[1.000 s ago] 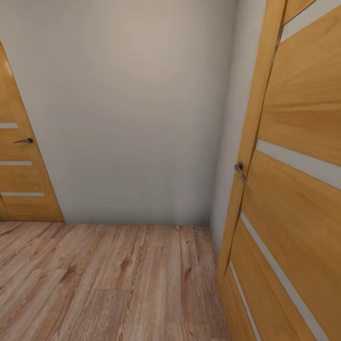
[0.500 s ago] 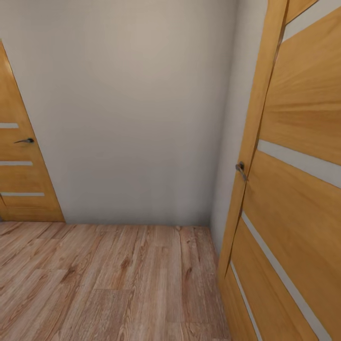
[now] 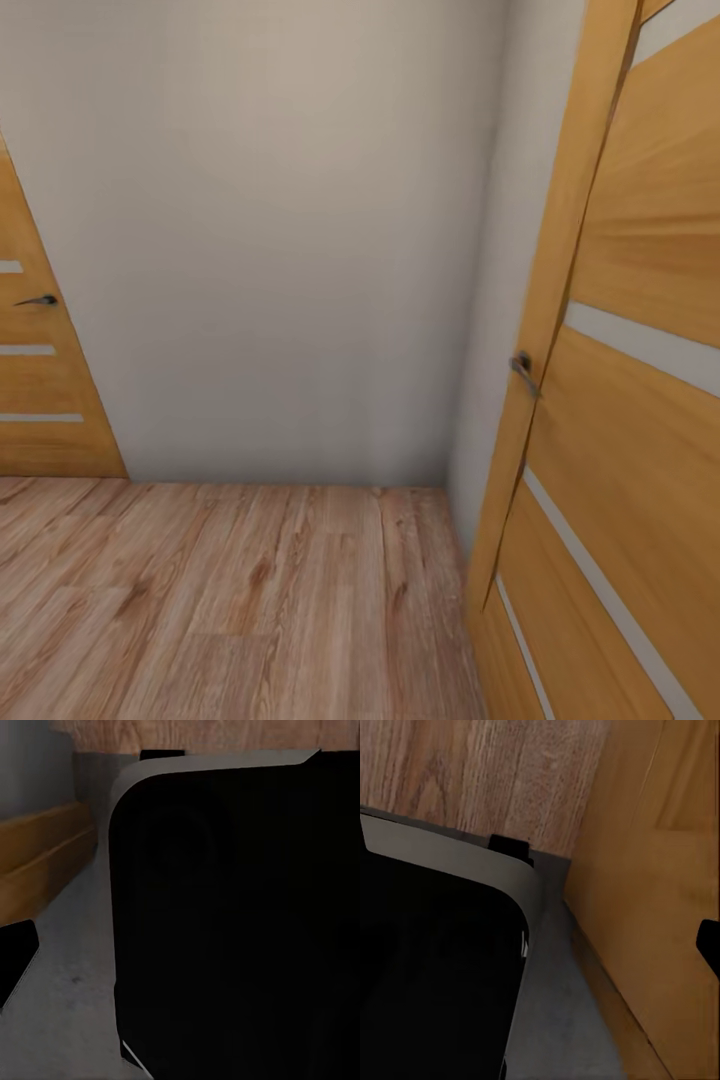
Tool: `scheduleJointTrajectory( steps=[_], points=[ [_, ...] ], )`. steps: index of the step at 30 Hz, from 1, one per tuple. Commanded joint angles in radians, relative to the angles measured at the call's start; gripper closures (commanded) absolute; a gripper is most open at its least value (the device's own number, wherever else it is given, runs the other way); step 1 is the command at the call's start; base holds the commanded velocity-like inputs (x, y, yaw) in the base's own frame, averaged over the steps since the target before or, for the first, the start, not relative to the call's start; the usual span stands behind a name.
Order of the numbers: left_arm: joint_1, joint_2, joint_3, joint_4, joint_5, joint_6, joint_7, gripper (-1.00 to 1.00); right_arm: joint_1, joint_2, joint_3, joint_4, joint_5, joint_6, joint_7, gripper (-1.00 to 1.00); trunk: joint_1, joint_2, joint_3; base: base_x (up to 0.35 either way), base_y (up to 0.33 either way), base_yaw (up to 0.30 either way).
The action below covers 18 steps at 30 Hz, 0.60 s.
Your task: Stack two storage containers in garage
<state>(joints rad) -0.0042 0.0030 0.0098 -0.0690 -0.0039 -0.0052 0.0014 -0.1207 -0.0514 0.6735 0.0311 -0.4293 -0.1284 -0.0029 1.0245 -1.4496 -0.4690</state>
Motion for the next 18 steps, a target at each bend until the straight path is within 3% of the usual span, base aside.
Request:
scheduleJointTrajectory(
  steps=[1, 13, 18],
  points=[
    [0.000, 0.000, 0.001, 0.000, 0.000, -0.001, 0.000, -1.00, -0.001, 0.000, 0.008, 0.003, -0.008, -0.005, -0.001, -1.00, 0.001, 0.000, -0.001, 0.315, 0.000, 0.000],
    [0.000, 0.000, 0.001, 0.000, 0.000, -0.001, 0.000, -1.00, -0.001, -0.001, 0.008, 0.003, -0.008, -0.004, -0.001, -1.00, 0.001, 0.000, -0.001, 0.309, 0.000, 0.000],
    [0.000, 0.001, 0.001, 0.000, 0.002, -0.001, 0.001, -1.00, -0.001, -0.001, 0.008, 0.003, -0.008, -0.004, -0.001, -1.00, 0.001, 0.000, -0.001, 0.091, 0.000, 0.000]
  ],
)
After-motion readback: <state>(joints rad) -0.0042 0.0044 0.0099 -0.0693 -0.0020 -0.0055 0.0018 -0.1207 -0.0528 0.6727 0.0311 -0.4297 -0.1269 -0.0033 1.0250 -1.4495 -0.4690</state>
